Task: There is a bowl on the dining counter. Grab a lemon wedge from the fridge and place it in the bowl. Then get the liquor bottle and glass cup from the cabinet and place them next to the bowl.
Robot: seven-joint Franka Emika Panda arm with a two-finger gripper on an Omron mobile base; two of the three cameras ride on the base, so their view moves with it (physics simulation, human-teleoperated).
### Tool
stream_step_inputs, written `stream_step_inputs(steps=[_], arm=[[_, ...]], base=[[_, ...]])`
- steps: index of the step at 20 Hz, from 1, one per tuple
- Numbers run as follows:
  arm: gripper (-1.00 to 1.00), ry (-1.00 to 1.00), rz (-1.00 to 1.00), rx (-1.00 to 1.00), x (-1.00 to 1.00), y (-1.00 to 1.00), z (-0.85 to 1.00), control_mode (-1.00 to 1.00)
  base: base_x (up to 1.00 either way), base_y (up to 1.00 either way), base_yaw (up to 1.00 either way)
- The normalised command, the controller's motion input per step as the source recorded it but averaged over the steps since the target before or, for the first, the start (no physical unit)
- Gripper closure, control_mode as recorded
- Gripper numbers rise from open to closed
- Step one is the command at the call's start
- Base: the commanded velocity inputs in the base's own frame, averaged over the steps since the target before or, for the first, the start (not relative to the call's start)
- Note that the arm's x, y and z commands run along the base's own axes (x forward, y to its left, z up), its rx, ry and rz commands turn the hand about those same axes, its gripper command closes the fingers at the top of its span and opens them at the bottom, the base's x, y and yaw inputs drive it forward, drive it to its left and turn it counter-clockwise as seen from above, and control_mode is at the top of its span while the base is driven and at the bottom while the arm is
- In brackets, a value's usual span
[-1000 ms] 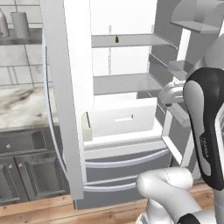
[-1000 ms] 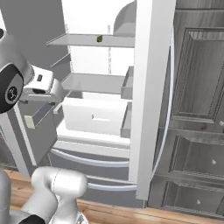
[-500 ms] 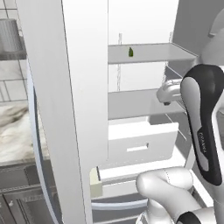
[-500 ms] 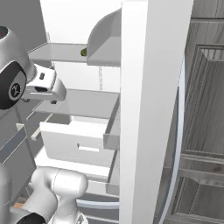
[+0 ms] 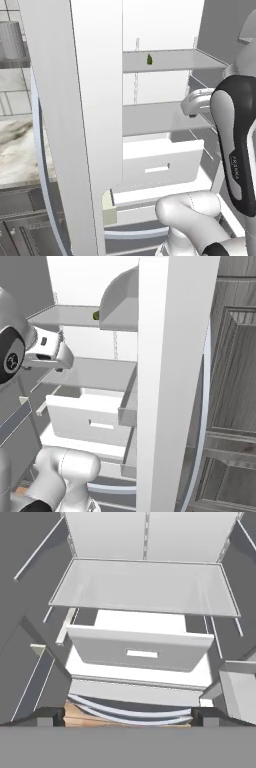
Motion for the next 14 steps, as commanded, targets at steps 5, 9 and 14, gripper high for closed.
stream_step_inputs(steps=[5, 9, 14], arm=[[-1.0, -0.32, 0.0, 0.01, -0.1, 0.0, 0.4, -1.0], [-1.0, -0.22, 0.0, 0.03, 0.01, 0.0, 0.47, -1.0], [-1.0, -0.11, 0.0, 0.01, 0.27, 0.05, 0.59, -1.0]], base=[[0.0, 0.0, 0.0], [0.0, 0.0, 0.0], [0.0, 0.0, 0.0]])
